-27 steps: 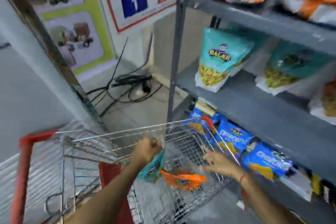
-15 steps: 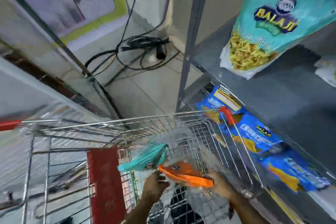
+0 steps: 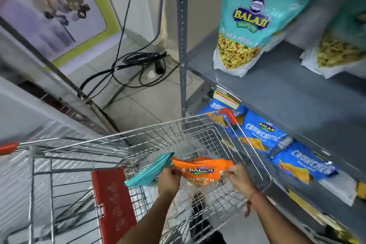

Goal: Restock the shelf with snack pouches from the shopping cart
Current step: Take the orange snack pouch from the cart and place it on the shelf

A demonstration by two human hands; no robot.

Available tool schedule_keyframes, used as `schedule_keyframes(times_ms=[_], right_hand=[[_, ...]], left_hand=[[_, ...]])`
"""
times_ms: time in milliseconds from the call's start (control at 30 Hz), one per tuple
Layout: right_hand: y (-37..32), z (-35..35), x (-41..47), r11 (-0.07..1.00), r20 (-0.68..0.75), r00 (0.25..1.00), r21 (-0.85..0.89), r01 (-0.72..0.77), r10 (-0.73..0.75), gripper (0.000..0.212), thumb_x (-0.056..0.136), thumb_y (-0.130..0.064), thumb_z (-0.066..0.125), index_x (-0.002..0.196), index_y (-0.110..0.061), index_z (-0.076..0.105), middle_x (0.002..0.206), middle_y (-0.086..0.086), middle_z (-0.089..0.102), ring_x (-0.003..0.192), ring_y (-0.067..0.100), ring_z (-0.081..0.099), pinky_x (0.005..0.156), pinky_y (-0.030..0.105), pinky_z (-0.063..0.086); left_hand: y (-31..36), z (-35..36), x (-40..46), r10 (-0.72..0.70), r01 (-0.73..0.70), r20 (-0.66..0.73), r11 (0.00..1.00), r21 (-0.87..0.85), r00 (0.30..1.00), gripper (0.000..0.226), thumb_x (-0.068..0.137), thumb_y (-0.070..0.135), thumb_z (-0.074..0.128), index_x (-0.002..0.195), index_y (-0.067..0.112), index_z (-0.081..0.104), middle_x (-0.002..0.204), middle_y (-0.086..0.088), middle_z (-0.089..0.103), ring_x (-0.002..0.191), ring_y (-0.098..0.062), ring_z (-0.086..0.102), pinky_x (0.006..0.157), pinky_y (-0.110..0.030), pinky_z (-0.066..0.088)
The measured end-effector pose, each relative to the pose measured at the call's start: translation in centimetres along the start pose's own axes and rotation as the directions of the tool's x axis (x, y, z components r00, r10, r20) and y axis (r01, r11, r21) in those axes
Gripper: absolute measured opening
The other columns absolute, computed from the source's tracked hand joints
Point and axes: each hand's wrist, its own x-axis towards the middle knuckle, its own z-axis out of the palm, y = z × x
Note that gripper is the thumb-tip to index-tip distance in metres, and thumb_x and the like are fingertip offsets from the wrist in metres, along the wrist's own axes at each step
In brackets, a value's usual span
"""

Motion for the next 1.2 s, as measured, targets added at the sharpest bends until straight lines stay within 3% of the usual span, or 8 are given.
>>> schedule_keyframes(times_ms=[67,167,367,533,667,867,1067,1200], right_hand=[[-1.3,-0.8,-1.9,0.998,-0.11,0.993,0.045,0.037,-0.032,0.022,0.081,-0.016,0.07,0.065,-0.001,0.068,0.066,0.014,0.069,0.063,0.022,0.06,0.065,0.047,0.05],[-4.5,-3.2,-5.8,0.988,-0.293,0.953,0.107,0.111,-0.075,0.024,0.081,-0.012,0.071,0.066,0.005,0.065,0.066,0.026,0.067,0.067,0.015,0.053,0.065,0.05,0.048],[-12.5,-12.2,-16.3,0.933,-0.592,0.783,0.139,0.332,-0.191,0.014,0.084,-0.01,0.066,0.07,-0.009,0.071,0.074,0.014,0.072,0.07,0.012,0.057,0.067,0.034,0.046],[-18.6,-21.1,-25.8,0.85,-0.75,0.62,0.156,0.503,-0.23,0.02,0.087,-0.012,0.062,0.067,-0.013,0.066,0.073,0.01,0.065,0.07,0.011,0.057,0.071,0.033,0.05],[-21.9,-26.9,-32.5,0.783,-0.844,0.496,0.164,0.601,-0.204,0.028,0.089,-0.015,0.06,0.061,-0.019,0.065,0.059,-0.007,0.065,0.056,0.0,0.059,0.054,0.015,0.052],[-23.3,-30.9,-37.7,0.745,-0.894,0.417,0.167,0.646,-0.162,0.034,0.093,-0.015,0.054,0.059,-0.019,0.058,0.051,-0.008,0.057,0.046,-0.002,0.054,0.048,0.012,0.052],[-20.9,-31.2,-38.6,0.742,-0.907,0.409,0.206,0.638,-0.1,0.03,0.093,-0.016,0.054,0.063,-0.017,0.058,0.043,-0.012,0.057,0.042,-0.001,0.051,0.041,0.011,0.044],[-18.3,-31.1,-37.3,0.759,-0.893,0.45,0.272,0.591,-0.03,0.024,0.094,-0.015,0.053,0.07,-0.015,0.058,0.058,-0.001,0.054,0.054,0.008,0.051,0.062,0.025,0.054]], left_hand=[[1.6,-1.1,-1.4,0.147,-0.147,0.005,0.989,0.007,0.989,0.025,0.089,0.032,0.06,0.068,0.02,0.059,0.071,0.002,0.067,0.071,-0.021,0.064,0.064,-0.034,0.048],[4.8,-3.1,-4.0,0.354,-0.354,-0.021,0.935,-0.011,0.935,0.017,0.093,0.028,0.056,0.081,0.017,0.063,0.079,-0.007,0.073,0.073,-0.023,0.066,0.064,-0.035,0.049],[17.0,-6.2,-10.1,0.675,-0.679,-0.081,0.732,-0.057,0.734,0.034,0.092,0.039,0.05,0.077,0.011,0.061,0.076,-0.018,0.073,0.076,-0.035,0.069,0.061,-0.034,0.046],[28.6,-8.2,-17.0,0.844,-0.85,-0.116,0.507,-0.145,0.523,0.038,0.084,0.048,0.052,0.076,0.014,0.067,0.076,-0.012,0.076,0.071,-0.028,0.069,0.067,-0.038,0.054],[36.1,-8.8,-22.9,0.905,-0.887,-0.092,0.38,-0.26,0.415,0.029,0.085,0.042,0.059,0.07,0.019,0.068,0.077,-0.012,0.077,0.071,-0.023,0.072,0.07,-0.042,0.06],[41.5,-7.8,-27.7,0.923,-0.877,-0.023,0.358,-0.32,0.385,0.029,0.086,0.038,0.063,0.088,0.012,0.074,0.089,-0.012,0.077,0.083,-0.026,0.073,0.082,-0.049,0.059],[41.6,-5.5,-28.4,0.923,-0.851,0.05,0.372,-0.37,0.381,0.022,0.085,0.035,0.065,0.081,0.015,0.073,0.089,-0.012,0.077,0.084,-0.027,0.073,0.085,-0.05,0.058],[40.8,-2.9,-27.7,0.912,-0.82,0.112,0.405,-0.403,0.396,0.014,0.083,0.033,0.068,0.075,0.023,0.072,0.088,-0.012,0.078,0.08,-0.026,0.074,0.083,-0.049,0.06]])
